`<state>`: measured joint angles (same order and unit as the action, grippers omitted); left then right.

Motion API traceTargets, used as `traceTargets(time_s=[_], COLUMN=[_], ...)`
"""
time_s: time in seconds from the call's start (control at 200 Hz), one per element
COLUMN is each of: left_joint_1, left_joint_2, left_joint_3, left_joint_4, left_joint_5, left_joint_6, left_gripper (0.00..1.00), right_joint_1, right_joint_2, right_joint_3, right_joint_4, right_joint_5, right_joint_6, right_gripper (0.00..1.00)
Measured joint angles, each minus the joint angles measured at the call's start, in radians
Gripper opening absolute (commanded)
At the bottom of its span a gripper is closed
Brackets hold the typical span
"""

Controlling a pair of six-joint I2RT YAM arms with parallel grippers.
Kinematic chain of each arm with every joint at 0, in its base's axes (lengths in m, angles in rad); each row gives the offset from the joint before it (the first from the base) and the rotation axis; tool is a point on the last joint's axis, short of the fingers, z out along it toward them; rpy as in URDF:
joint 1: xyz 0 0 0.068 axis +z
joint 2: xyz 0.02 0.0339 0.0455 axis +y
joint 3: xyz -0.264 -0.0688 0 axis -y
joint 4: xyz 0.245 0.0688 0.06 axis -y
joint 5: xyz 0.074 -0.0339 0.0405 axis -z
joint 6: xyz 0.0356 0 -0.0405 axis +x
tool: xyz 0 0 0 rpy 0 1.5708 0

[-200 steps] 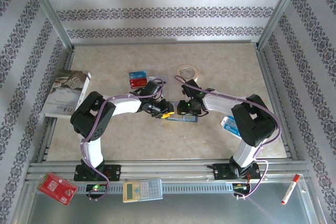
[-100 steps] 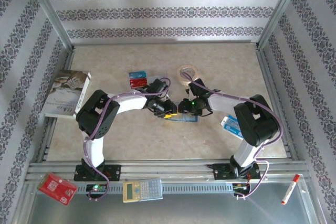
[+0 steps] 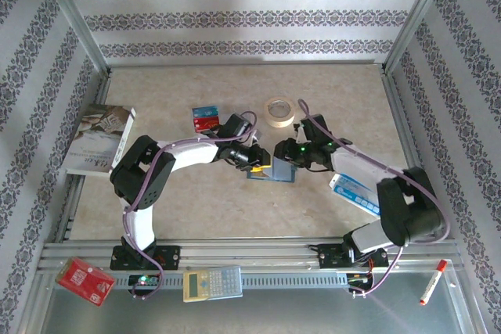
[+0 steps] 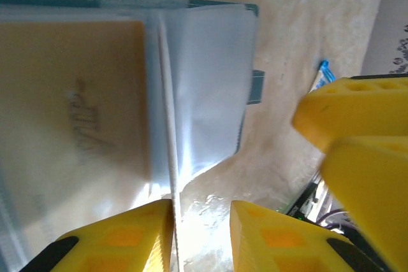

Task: Take the credit cards out of the card holder

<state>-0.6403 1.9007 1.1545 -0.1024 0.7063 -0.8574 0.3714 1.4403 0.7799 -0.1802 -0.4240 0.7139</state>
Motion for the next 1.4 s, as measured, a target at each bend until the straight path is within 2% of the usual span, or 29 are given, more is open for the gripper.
traceTargets(time_s=[0.28,0.495,0.634,0.809,1.154,1.399], left_joint_1=[-0.048,-0.047,-0.021,-0.001,-0.001,-0.001], left_joint_2=[0.031,0.038,0.032,0.034,0.095,0.098], left_joint_3=[0.026,0.031,0.013,0.002,0.002,0.008], left_joint_4=[0.169,0.183,0.161,0.120,0.093,0.092], left_joint_5=[0.054,0.050,0.011,-0.031,-0.047,-0.044], left_joint_6=[-0.098,-0.113,-0.113,-0.117,-0.117,-0.117], left_gripper=[0.39,0.40,0.35,0.29,0.29,0.29], right_joint_1=[-0.069,-0.075,-0.062,0.013,0.046,0.046], right_joint_2=[-0.196,-0.226,-0.177,-0.057,0.107,0.143], right_joint_3=[-0.084,-0.085,-0.084,-0.067,-0.034,-0.011], right_joint_4=[-0.013,-0.023,-0.026,-0.049,-0.062,-0.058], right_joint_5=[0.127,0.155,0.154,0.175,0.187,0.161], right_joint_6=[0.036,0.032,0.014,-0.012,-0.037,-0.040], right_gripper=[0.44,0.41,0.34,0.25,0.25,0.25])
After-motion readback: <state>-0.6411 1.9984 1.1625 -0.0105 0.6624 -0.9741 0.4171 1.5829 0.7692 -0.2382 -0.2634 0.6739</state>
